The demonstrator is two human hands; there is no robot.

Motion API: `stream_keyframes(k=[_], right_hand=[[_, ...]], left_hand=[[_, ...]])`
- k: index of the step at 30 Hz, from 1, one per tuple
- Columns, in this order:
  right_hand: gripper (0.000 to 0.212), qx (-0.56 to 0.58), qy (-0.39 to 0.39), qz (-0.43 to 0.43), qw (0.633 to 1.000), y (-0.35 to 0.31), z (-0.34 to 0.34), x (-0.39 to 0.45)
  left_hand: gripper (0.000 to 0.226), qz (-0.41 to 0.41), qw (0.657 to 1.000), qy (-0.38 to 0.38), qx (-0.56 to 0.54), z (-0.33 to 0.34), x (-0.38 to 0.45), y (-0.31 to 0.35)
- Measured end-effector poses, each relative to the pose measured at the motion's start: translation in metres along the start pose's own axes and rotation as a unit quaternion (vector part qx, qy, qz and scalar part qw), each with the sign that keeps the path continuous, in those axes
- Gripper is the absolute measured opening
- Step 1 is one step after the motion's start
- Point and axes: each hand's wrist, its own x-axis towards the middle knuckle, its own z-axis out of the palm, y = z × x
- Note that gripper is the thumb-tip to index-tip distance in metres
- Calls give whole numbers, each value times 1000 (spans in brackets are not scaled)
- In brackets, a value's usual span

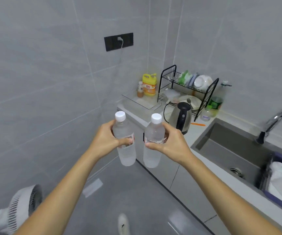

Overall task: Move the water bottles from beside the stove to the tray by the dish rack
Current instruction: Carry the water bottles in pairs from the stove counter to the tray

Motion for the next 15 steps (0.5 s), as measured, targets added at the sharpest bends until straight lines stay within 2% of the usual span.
stream_keyframes(k=[8, 15], right_hand=[[70, -14, 25, 29, 999, 13, 29, 168], [70, -11, 59, 59, 996, 39, 29, 289]], left_hand=[[66, 23, 998, -38, 42, -34, 191, -39], [55, 45, 998, -50, 12, -29, 330, -50]])
